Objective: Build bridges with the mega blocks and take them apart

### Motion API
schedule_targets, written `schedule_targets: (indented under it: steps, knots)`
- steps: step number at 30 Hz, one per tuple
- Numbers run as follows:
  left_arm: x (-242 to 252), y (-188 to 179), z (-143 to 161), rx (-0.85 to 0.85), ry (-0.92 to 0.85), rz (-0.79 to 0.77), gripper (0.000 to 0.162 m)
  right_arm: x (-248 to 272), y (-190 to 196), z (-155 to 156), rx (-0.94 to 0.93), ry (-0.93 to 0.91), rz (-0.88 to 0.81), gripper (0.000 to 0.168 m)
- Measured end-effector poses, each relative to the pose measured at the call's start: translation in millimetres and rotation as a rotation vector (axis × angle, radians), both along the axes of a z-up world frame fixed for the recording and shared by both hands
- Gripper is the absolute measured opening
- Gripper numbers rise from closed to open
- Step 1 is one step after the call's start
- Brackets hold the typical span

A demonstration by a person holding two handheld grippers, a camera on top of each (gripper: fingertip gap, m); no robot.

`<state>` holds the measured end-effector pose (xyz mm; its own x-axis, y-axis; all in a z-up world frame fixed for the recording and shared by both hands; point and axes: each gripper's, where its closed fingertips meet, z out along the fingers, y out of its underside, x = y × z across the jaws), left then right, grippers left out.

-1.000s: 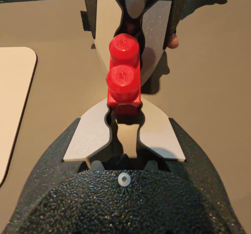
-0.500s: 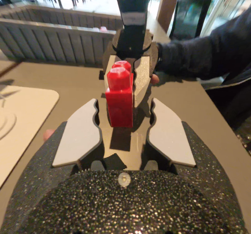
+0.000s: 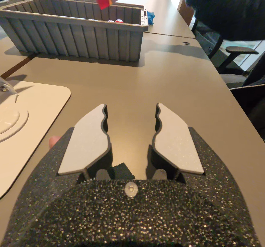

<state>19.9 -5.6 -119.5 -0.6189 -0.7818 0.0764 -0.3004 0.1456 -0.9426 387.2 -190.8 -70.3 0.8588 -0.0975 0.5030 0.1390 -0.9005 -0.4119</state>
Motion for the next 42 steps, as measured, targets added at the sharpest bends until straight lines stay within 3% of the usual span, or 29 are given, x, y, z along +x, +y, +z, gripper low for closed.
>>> schedule_targets:
  steps: [4, 11, 14, 19, 25, 28, 31, 33, 35, 38, 42]
  knots:
    - [1, -3, -9, 0.035, 0.020, -0.005, 0.063, 47, -19, -36, -0.311, -0.140, -0.056, 0.037]
    - [1, 1, -16, 0.056, 0.031, 0.009, 0.061, 94, -26, -82, -0.525, -0.120, -0.166, 0.037]
    - [1, 1, -17, 0.058, 0.035, 0.008, 0.061, 85, -16, -84, -0.506, -0.067, -0.147, 0.038]
    - [0, 0, -17, 0.067, 0.036, 0.001, 0.061, 75, -16, -81, -0.502, -0.046, -0.123, 0.055]
    - [-2, 2, -14, 0.071, 0.030, 0.004, 0.061, 53, -8, -44, -0.213, 0.047, -0.113, 0.061]
    - [-2, 3, -12, 0.075, 0.023, 0.008, 0.061, -14, 19, 2, 0.071, 0.151, 0.069, 0.061]
    - [-1, 5, -8, 0.085, 0.005, 0.022, 0.061, -148, 55, 62, 0.421, 0.311, 0.434, 0.048]
    - [2, 9, -1, 0.100, -0.025, 0.052, 0.060, -233, 74, 70, 0.526, 0.377, 0.615, 0.044]
    - [4, 20, 10, 0.125, -0.071, 0.123, 0.060, -296, 99, 44, 0.528, 0.377, 0.714, 0.040]
    - [-3, 55, 30, 0.217, -0.085, 0.341, 0.059, -351, 140, -24, 0.467, 0.398, 0.770, 0.039]
    - [-71, 128, 78, 0.408, 0.060, 0.722, 0.055, -388, 163, -85, 0.383, 0.443, 0.826, 0.039]
